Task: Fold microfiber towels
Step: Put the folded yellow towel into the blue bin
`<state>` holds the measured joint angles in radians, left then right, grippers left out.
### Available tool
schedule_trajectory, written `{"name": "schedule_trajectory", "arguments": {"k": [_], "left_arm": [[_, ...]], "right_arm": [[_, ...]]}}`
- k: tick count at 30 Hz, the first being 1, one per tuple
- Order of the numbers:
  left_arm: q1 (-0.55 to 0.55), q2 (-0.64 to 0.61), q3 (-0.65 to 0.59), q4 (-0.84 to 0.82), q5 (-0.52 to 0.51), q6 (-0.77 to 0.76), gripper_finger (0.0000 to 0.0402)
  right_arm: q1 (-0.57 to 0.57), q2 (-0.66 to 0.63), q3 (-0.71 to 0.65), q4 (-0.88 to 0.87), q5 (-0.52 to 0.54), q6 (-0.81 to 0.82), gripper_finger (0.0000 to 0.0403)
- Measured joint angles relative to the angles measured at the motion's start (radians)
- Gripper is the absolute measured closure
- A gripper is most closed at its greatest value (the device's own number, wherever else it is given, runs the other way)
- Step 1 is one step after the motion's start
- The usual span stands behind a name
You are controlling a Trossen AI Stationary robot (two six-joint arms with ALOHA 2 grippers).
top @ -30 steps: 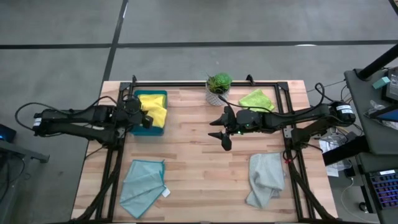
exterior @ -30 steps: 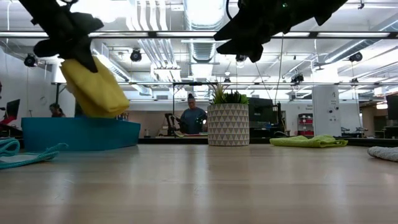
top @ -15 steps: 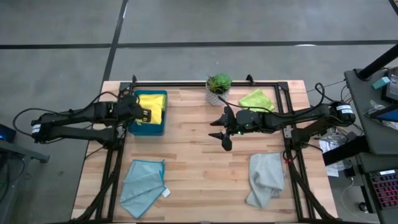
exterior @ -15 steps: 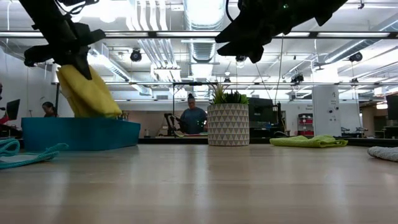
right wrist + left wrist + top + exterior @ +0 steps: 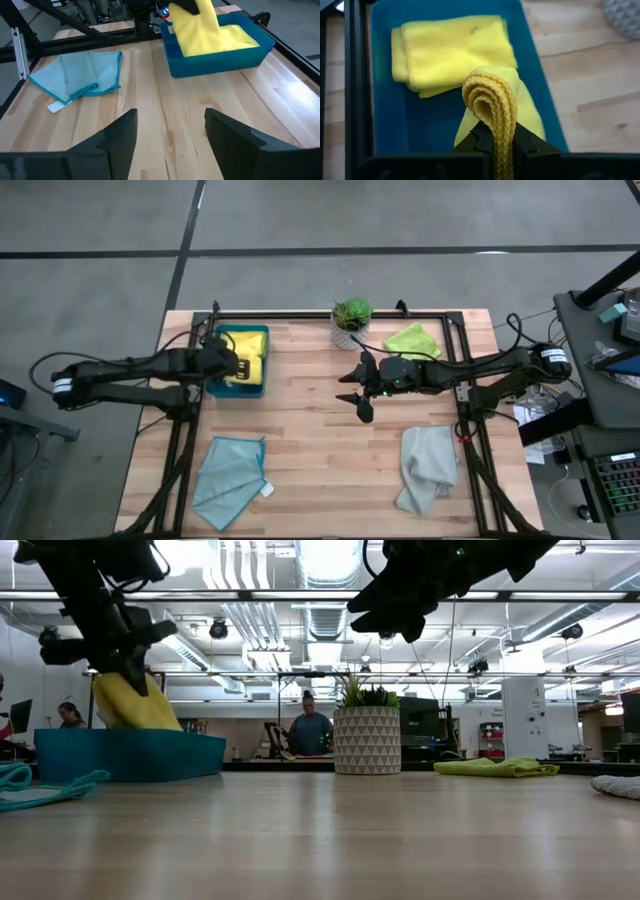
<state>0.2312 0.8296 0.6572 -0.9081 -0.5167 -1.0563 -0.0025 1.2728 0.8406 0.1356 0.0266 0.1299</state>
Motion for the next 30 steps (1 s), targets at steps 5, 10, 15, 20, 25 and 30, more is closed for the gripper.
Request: {"name": "schedule_trajectory", "arguments": {"k": [5, 10, 15, 20, 25, 30], "left_arm": [[0.017, 0.026, -0.022, 0.067, 0.012, 0.04, 0.0401], [0.051, 0.058, -0.023, 0.053, 0.012, 0.071, 0.04], [0.072, 0.099, -0.023, 0.054, 0.015, 0.075, 0.0378], [0.082, 0.135, -0.021, 0.054, 0.036, 0.087, 0.0339], [0.084, 0.159, -0.015, 0.04, 0.054, 0.137, 0.0303], [0.084, 0.165, 0.001, -0.018, 0.05, 0.212, 0.0281]], "right_arm": [[0.0, 0.0, 0.0, 0.0, 0.0, 0.0, 0.0181], [0.0, 0.0, 0.0, -0.001, 0.0, 0.0, 0.0181], [0.0, 0.0, 0.0, -0.004, 0.0, 0.0, 0.0181], [0.0, 0.0, 0.0, -0.005, 0.0, 0.0, 0.0181], [0.0, 0.0, 0.0, -0.006, 0.0, 0.0, 0.0181], [0.0, 0.0, 0.0, -0.007, 0.0, 0.0, 0.0181]]}}
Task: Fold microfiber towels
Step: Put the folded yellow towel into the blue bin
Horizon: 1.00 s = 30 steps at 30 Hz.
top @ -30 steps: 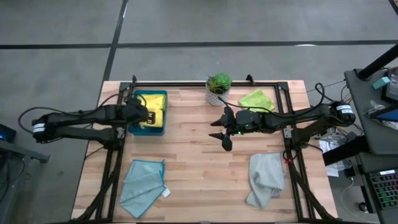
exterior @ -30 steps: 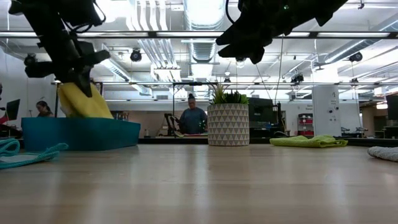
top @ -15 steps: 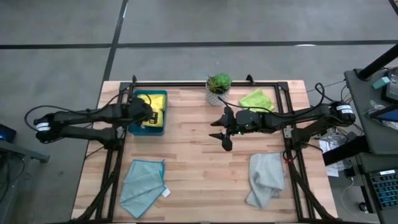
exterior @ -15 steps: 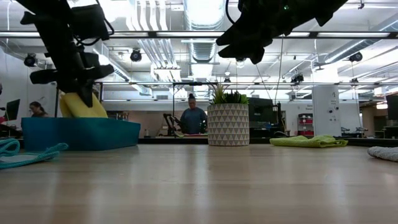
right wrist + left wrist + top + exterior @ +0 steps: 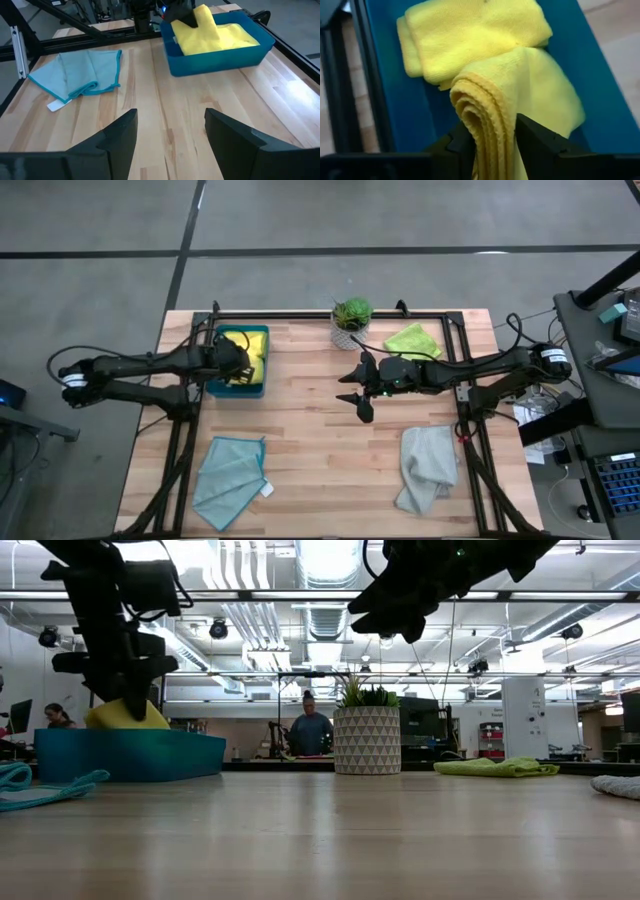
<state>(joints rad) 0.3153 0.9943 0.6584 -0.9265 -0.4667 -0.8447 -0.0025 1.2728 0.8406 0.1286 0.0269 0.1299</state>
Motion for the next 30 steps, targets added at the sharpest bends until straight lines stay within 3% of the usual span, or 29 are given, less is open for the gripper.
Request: {"name": "schedule_trajectory", "arguments": {"k": [10, 18, 26, 30], "left_arm": [[0.015, -0.008, 0.002, -0.049, -0.047, 0.16, 0.0278], [0.031, -0.007, 0.005, -0.067, -0.055, 0.16, 0.0276], [0.06, -0.001, 0.079, -0.225, -0.09, 0.158, 0.0256], [0.069, -0.004, 0.116, -0.247, -0.118, 0.248, 0.0255]], "right_arm": [[0.0, 0.0, 0.0, -0.003, 0.0, 0.0, 0.0181], [0.0, 0.0, -0.002, -0.005, 0.0, 0.0, 0.0181], [0.0, 0.0, -0.003, -0.005, 0.001, -0.001, 0.0181], [0.0, 0.0, -0.003, -0.006, 0.001, -0.004, 0.0181]]}}
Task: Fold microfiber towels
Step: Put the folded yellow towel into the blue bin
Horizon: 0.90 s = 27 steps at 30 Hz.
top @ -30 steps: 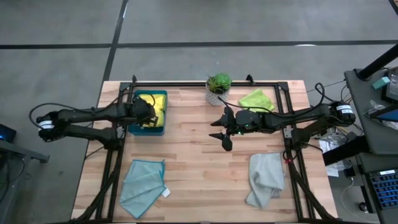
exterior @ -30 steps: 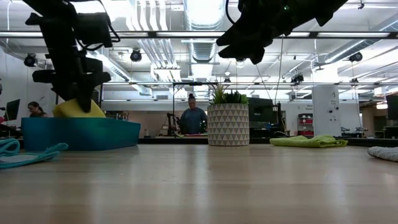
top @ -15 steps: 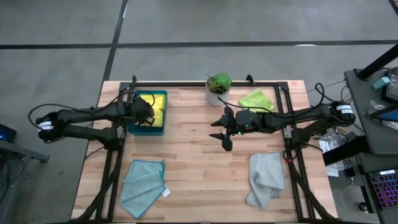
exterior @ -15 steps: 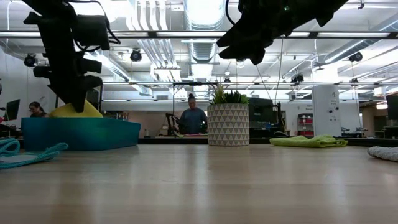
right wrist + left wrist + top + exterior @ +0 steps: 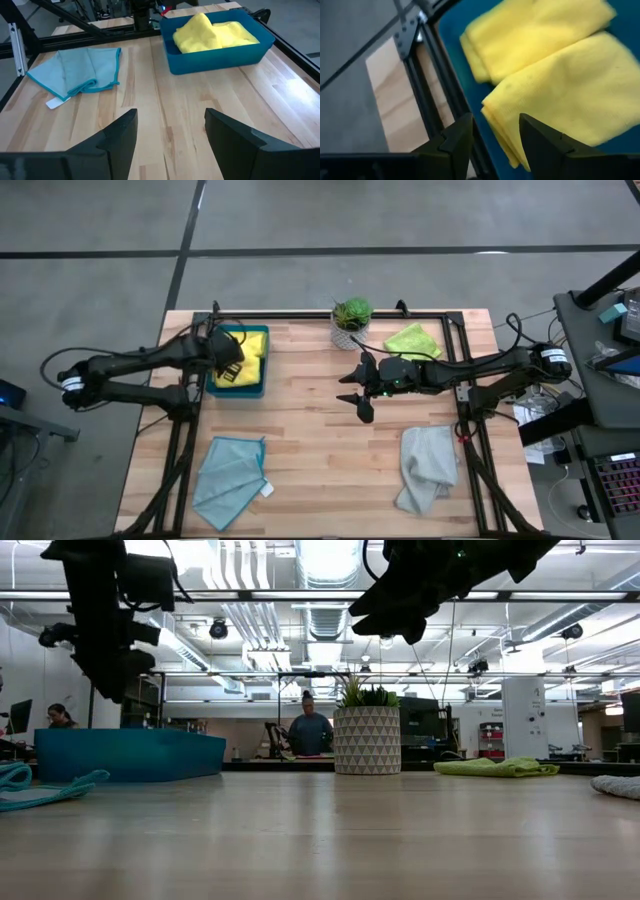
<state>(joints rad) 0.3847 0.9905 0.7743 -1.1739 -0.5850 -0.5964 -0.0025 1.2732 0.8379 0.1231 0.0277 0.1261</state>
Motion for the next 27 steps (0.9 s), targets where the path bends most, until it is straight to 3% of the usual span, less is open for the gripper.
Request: {"name": "schedule_trajectory", "arguments": {"k": [6, 14, 19, 27], "left_arm": [[0.002, 0.028, 0.012, 0.139, 0.072, 0.195, 0.0277], [0.086, 0.187, 0.011, 0.138, 0.087, 0.399, 0.0393], [0.171, 0.285, 0.011, 0.145, 0.079, 0.523, 0.0396], [0.218, 0.431, 0.009, 0.173, 0.078, 0.555, 0.0401]], "right_arm": [[0.0, 0.0, 0.0, 0.0, 0.001, -0.011, 0.0181], [0.0, 0.001, -0.007, 0.0, 0.001, -0.014, 0.0181], [0.0, 0.001, -0.008, 0.001, 0.001, -0.014, 0.0181], [0.0, 0.001, -0.008, 0.001, 0.001, -0.022, 0.0181]]}}
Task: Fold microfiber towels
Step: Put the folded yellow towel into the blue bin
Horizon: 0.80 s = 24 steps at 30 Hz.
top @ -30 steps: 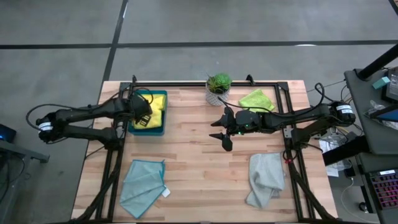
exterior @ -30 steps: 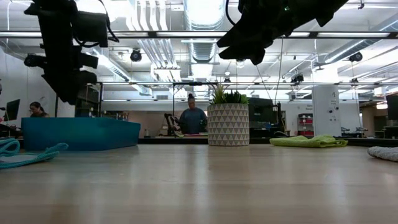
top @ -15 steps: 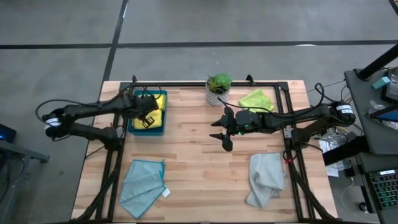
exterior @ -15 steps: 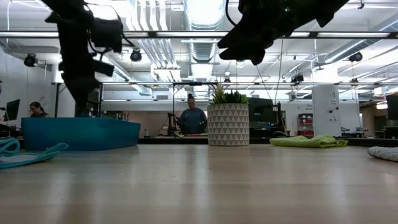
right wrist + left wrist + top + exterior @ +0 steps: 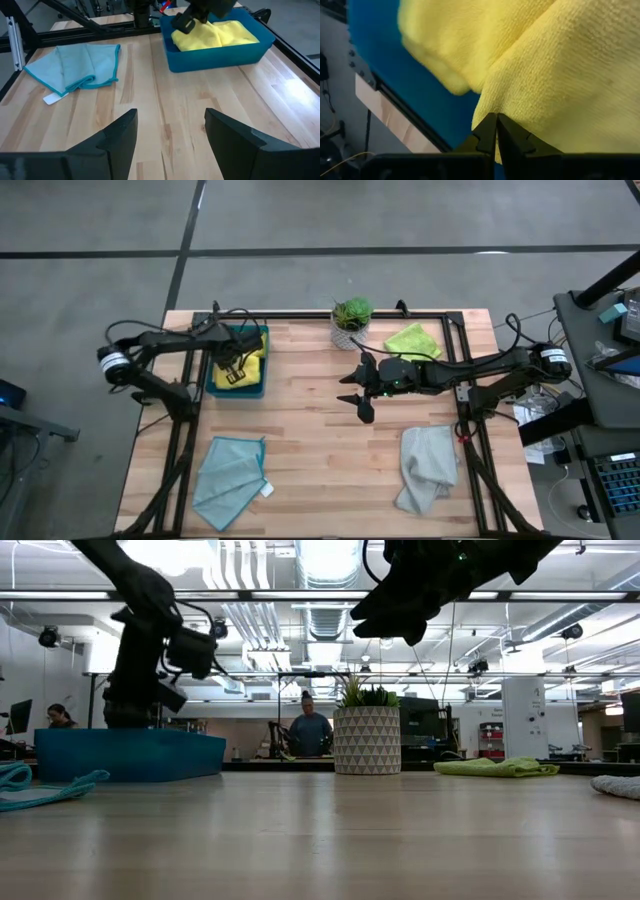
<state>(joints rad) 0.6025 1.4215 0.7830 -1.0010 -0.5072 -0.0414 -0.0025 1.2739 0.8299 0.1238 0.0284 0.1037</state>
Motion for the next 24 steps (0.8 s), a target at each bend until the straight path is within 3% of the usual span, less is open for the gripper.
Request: {"name": "schedule_trajectory", "arguments": {"k": [8, 16, 24], "left_arm": [[0.0, 0.102, 0.003, 0.016, -0.056, 0.028, 0.0401], [0.0, 0.043, 0.065, -0.067, -0.065, 0.083, 0.0401], [0.01, -0.068, 0.071, -0.044, 0.133, 0.457, 0.0402]], "right_arm": [[0.0, 0.0, 0.0, 0.0, 0.0, 0.0, 0.0181], [0.0, 0.0, 0.0, 0.0, 0.0, -0.002, 0.0181], [0.0, 0.0, 0.0, 0.0, 0.0, -0.003, 0.0181]]}}
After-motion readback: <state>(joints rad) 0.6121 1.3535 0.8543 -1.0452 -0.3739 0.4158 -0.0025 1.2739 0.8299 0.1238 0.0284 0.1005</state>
